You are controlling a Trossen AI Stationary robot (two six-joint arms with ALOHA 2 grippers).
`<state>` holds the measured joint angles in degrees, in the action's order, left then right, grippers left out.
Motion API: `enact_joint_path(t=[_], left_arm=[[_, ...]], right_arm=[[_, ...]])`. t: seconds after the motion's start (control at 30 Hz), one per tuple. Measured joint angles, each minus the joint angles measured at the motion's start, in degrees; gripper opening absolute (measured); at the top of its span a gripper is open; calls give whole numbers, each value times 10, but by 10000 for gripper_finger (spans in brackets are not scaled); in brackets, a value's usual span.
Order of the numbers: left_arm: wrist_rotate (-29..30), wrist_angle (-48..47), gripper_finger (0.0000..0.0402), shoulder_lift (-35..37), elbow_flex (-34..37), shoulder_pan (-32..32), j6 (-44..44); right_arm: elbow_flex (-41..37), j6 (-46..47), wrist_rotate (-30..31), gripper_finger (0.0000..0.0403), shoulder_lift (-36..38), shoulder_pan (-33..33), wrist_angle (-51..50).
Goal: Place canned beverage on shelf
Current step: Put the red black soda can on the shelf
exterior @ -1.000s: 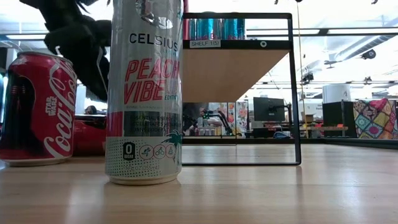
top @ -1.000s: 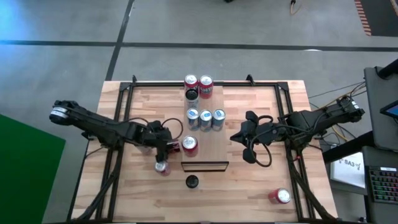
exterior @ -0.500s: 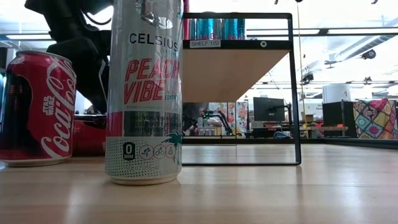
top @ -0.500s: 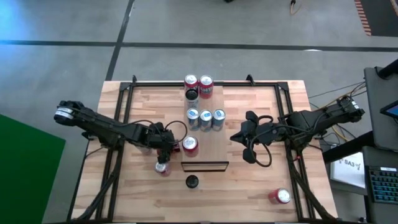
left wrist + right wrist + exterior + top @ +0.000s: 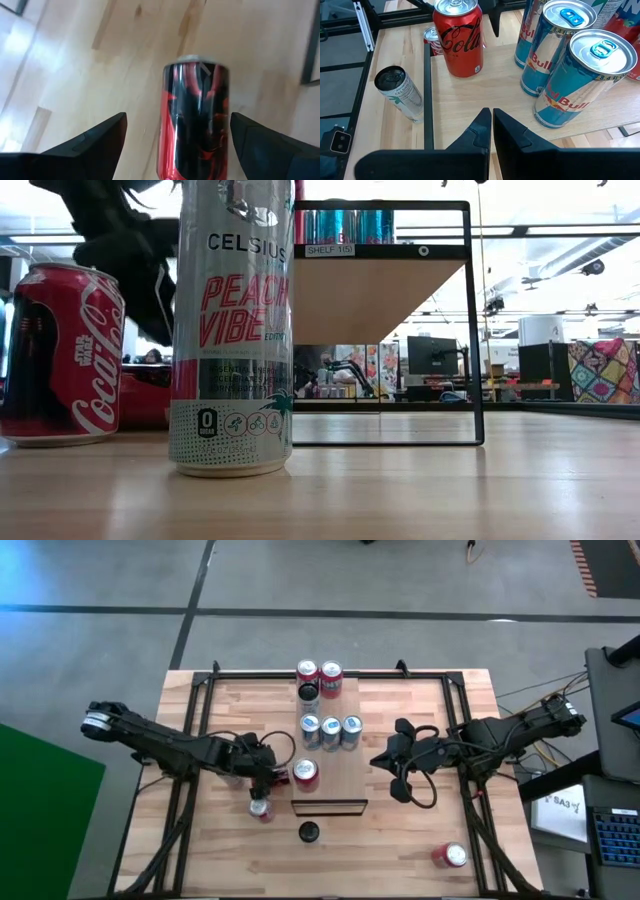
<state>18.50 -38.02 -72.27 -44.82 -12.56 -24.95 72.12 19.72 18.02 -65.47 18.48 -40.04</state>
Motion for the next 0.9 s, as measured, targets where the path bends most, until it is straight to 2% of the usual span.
enact_joint_path(t=[0.17, 0.27, 0.37, 0.57, 0.6, 0.77, 0.9], left_arm=[[-4, 3, 309, 37, 0, 0, 18], [-8, 5, 276, 52, -1, 0, 38], [-25, 5, 212, 56, 0, 0, 46], [-79, 12, 33, 28, 0, 0, 54], [-86, 12, 17, 22, 0, 0, 54], [-87, 15, 19, 0, 0, 0, 63], [-87, 16, 3, -15, 0, 0, 69]], right_arm=[[0, -1, 0, 9, 0, 0, 0], [0, -2, 0, 9, 0, 0, 0], [0, -1, 0, 9, 0, 0, 0], [0, -2, 0, 9, 0, 0, 1], [0, -2, 0, 9, 0, 0, 1], [0, -2, 0, 9, 0, 0, 3], [0, 0, 0, 9, 0, 0, 3]])
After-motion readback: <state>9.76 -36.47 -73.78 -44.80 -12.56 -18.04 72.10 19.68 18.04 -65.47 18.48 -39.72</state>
